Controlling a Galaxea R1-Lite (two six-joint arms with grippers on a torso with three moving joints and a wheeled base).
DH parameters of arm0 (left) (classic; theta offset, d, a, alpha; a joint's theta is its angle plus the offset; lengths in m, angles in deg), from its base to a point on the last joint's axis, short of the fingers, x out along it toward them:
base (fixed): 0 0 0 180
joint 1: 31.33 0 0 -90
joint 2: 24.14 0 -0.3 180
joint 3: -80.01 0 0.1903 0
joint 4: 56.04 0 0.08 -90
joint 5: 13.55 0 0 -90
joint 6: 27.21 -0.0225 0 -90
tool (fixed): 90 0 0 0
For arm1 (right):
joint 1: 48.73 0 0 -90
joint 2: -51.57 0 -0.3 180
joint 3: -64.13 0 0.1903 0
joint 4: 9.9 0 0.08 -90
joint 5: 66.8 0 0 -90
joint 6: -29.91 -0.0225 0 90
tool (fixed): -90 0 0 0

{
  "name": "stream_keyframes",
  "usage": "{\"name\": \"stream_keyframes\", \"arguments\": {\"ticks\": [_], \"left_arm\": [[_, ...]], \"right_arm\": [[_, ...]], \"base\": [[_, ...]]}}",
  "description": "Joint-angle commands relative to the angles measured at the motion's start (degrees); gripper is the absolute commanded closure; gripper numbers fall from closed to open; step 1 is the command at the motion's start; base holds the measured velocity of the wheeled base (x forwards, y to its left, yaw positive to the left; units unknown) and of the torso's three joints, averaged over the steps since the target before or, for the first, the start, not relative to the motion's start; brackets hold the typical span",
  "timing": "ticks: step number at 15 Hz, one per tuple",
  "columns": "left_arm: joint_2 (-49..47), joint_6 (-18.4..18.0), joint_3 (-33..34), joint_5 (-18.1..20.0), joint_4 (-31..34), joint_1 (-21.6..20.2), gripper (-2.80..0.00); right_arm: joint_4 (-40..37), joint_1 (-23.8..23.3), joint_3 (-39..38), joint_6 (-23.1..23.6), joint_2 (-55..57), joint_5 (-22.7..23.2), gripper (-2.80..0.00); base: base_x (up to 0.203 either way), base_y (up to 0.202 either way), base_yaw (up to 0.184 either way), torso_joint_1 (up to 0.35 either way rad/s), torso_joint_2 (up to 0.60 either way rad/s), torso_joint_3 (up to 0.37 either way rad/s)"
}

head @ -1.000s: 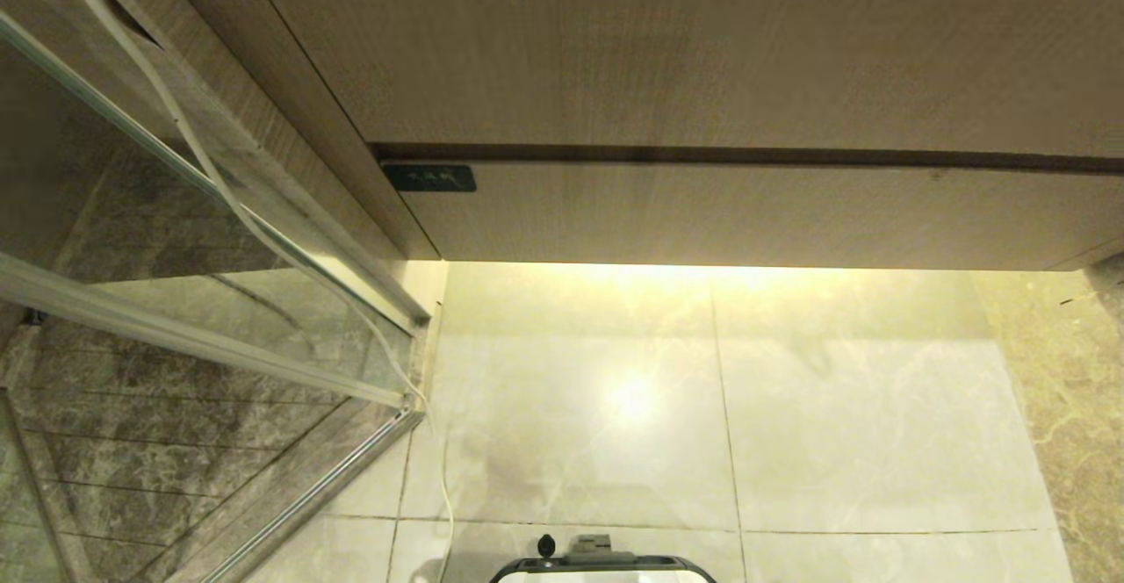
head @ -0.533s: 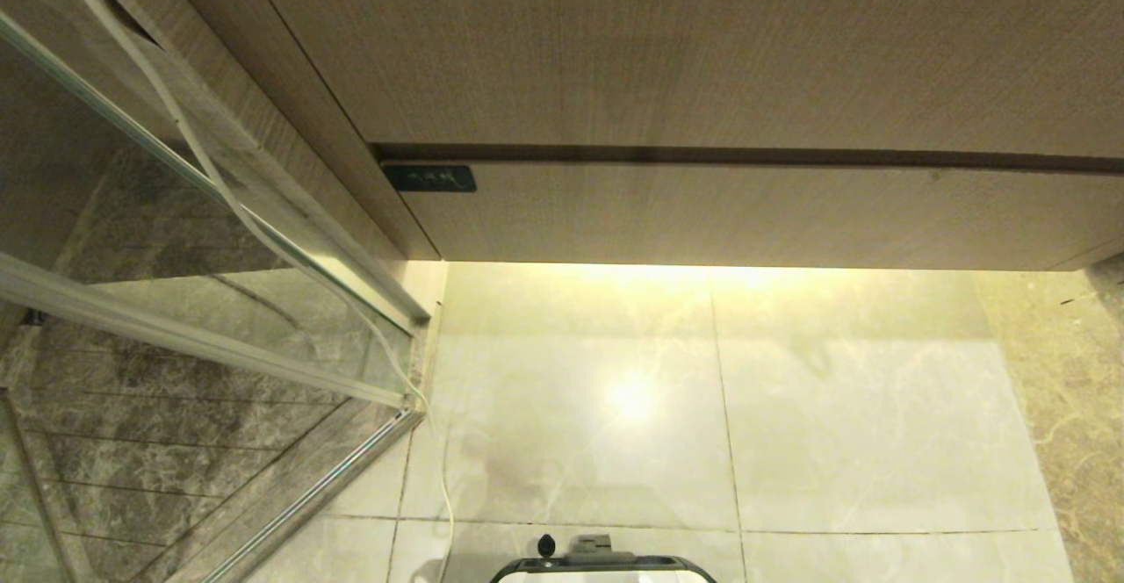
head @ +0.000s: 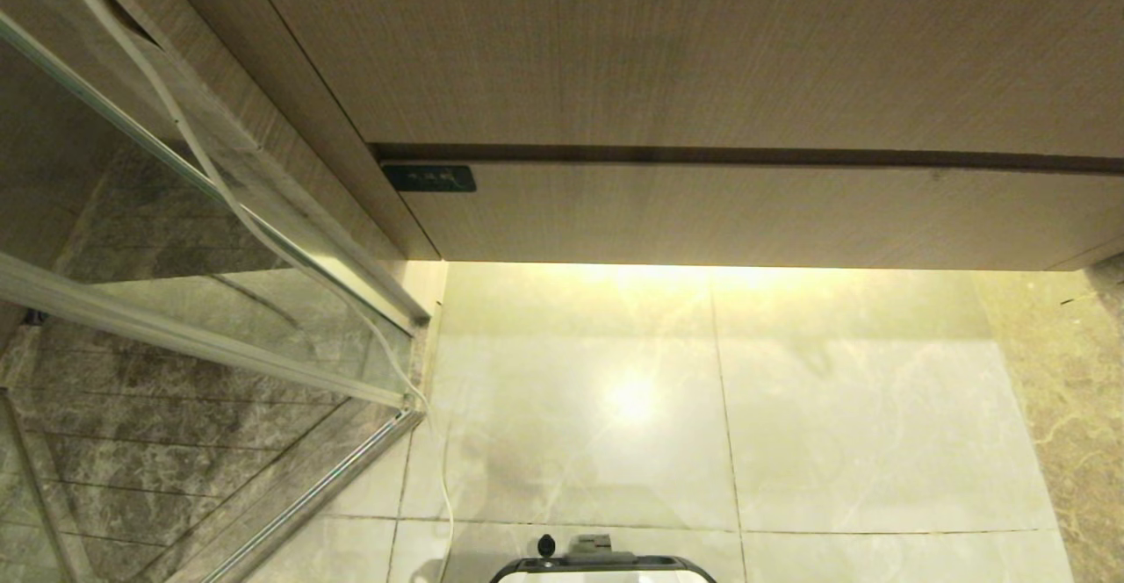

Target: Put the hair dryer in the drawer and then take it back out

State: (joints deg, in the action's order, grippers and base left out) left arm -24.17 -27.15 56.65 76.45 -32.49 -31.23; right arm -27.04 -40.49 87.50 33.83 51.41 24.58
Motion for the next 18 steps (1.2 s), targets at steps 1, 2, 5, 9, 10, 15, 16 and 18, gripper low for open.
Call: {"name": "stream_keyframes", "arguments": {"ticks": [1,2,5,9,10,15,16,18], "left_arm": [[0.02,0.03,0.09,0.00,-0.01,-0.01,0.00],[0.02,0.03,0.09,0.00,-0.01,-0.01,0.00],[0.02,0.03,0.09,0.00,-0.01,-0.01,0.00],[0.02,0.03,0.09,0.00,-0.01,-0.01,0.00],[0.02,0.03,0.09,0.00,-0.01,-0.01,0.00],[0.02,0.03,0.09,0.00,-0.01,-0.01,0.00],[0.02,0.03,0.09,0.00,-0.01,-0.01,0.00],[0.02,0.03,0.09,0.00,-0.01,-0.01,0.00]], "right_arm": [[0.14,0.02,-2.29,0.12,-2.13,0.03,0.00],[0.02,0.02,-2.29,0.12,-2.13,0.03,0.00],[-0.07,0.02,-2.29,0.30,-2.13,0.12,0.00],[-0.07,0.02,-2.29,0.12,-2.13,0.03,0.00],[-0.07,0.02,-2.29,0.12,-2.13,0.03,0.00],[0.02,0.02,-2.29,0.03,-2.13,0.03,0.00],[0.02,0.02,-2.29,0.03,-2.13,0.03,0.00],[0.02,0.02,-2.29,0.03,-2.13,0.03,0.00]], "base": [[0.000,0.000,0.000,0.000,0.00,0.000],[0.000,0.000,0.000,0.000,0.00,0.000],[0.000,0.000,0.000,0.000,0.00,0.000],[0.000,0.000,0.000,0.000,0.00,0.000],[0.000,0.000,0.000,0.006,0.00,0.035],[0.000,0.000,0.000,0.000,0.00,0.000],[0.000,0.000,0.000,0.000,0.00,0.000],[0.000,0.000,0.000,0.000,0.00,0.000]]}}
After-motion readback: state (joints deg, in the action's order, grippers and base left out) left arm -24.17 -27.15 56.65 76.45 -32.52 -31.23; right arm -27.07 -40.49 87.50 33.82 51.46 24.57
